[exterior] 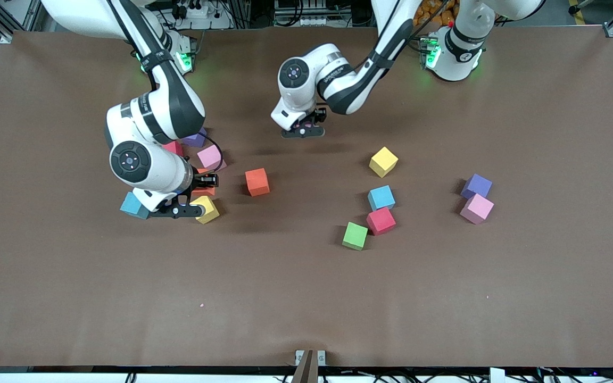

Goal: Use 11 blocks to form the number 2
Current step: 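Carry the pink cube to the table middle and release it with the left gripper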

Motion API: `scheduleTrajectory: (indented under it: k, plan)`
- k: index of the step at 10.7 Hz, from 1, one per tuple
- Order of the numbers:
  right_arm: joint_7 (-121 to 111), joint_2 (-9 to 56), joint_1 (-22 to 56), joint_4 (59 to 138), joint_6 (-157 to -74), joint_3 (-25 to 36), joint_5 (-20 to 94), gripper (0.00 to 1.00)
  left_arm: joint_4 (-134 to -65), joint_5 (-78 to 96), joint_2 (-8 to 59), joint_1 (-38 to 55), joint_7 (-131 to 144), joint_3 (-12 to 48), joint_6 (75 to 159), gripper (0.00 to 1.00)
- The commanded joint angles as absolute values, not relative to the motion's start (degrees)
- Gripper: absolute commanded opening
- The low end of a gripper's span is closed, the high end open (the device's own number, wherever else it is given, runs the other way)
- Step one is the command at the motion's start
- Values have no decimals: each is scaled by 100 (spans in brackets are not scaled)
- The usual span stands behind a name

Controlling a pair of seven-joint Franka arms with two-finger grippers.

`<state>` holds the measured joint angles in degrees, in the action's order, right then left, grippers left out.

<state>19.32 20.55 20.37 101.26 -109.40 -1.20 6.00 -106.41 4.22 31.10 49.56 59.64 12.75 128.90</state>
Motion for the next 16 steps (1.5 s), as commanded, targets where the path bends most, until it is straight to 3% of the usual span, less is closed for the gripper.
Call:
scheduleTrajectory:
  k: [1,7,8,9,12,16]
  plan:
    - [1881,2039,2013,10143,-10995,-149,598,40,-10547,378,3260,4992,6029,1301,12911,4]
    - [1872,2030,2065,10143,-10951,-158,598,40,-10556,158,3436,5133,6196,1318,13148,8]
    - [1872,2030,2083,10143,-10977,-150,589,40,-10564,141,3454,5142,6205,1318,13148,21]
    - [1872,2030,2083,10143,-10978,-158,554,40,-10556,141,3445,5133,6196,1318,13148,99]
    - [1872,2022,2092,10160,-10942,-158,519,40,-10547,141,3008,4836,6214,1310,12974,100]
    - [1120,1908,2223,10178,-10767,-184,519,40,-10547,141,2190,3581,6082,1283,12164,100]
